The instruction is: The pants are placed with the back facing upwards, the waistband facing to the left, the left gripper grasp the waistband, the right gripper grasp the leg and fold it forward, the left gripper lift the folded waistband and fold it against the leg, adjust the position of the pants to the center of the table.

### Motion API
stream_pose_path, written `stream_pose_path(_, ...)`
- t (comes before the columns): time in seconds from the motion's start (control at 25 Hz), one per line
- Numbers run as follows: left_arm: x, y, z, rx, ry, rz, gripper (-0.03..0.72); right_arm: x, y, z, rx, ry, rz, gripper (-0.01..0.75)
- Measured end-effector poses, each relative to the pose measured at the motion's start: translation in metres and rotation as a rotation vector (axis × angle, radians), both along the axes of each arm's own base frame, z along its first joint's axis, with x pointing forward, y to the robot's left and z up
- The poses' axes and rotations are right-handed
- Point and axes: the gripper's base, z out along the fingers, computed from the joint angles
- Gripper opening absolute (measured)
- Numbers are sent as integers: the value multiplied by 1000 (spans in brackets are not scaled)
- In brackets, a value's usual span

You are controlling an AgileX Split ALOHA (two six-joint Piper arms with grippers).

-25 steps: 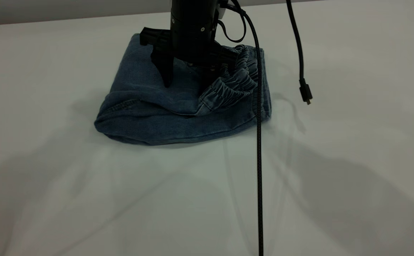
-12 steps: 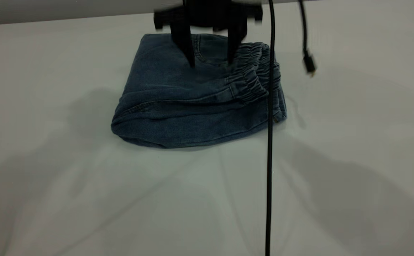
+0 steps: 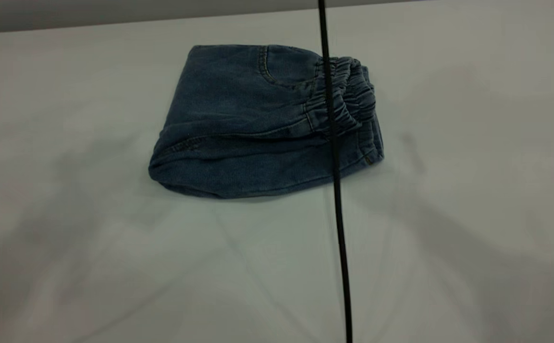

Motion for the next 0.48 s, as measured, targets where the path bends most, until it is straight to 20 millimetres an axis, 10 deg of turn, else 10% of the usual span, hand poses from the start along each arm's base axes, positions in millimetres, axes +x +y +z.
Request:
stream_pose_path(0.28, -75, 29, 32, 3, 1, 119, 567, -64, -45, 103, 81, -220, 118, 456)
stream_pose_path(0.48, -129, 41, 39, -120, -41, 171, 566, -123, -93, 137, 71, -298, 147, 442)
